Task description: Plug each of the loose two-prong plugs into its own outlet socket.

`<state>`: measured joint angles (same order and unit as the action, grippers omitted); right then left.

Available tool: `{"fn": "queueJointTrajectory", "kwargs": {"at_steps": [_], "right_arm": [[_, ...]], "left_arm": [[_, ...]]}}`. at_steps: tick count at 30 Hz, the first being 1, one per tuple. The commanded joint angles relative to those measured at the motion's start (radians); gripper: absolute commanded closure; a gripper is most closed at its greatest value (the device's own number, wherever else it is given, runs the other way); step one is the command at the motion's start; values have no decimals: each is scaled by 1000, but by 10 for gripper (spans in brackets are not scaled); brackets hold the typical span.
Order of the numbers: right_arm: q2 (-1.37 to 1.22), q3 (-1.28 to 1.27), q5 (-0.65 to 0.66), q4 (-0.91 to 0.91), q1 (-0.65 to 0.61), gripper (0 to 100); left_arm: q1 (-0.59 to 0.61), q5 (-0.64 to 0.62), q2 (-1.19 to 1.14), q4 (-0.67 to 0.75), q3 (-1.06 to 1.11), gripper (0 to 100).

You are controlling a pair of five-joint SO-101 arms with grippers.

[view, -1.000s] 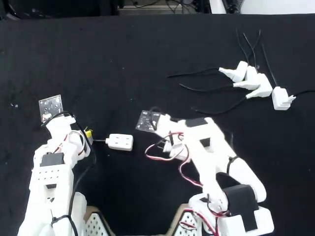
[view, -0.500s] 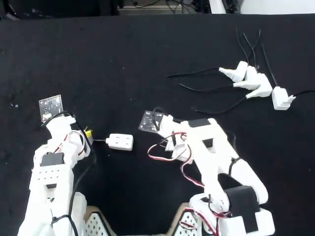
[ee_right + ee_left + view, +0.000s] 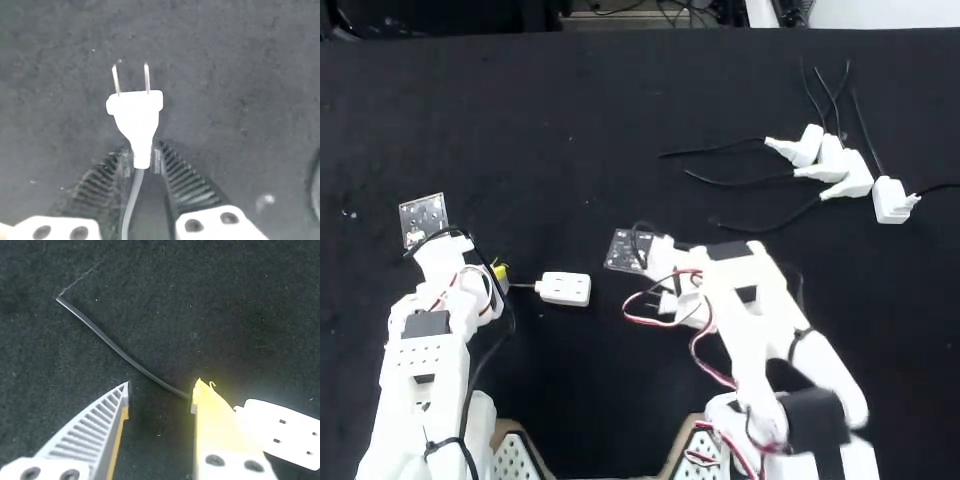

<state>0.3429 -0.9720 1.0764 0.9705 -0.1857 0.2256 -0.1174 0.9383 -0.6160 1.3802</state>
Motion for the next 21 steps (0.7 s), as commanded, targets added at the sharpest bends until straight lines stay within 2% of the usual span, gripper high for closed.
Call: {"fn": "queueJointTrajectory", "kwargs": {"at_steps": [1,4,9,15,21], "right_arm": [[180,94,-83,109,-37,988],[328,88,-176,118,-126,988],[456,7,-285,-38,-275,988],[387,-64,-483,-338,-404,988],[214,-51,-611,-549,-466,988]], "left_arm": [[4,-2,3,15,-59,794],[4,-2,3,15,-59,794],[4,-3,3,9,-71,794],[2,-9,21,8,-81,794],[1,-11,279,-48,-16,794]]}}
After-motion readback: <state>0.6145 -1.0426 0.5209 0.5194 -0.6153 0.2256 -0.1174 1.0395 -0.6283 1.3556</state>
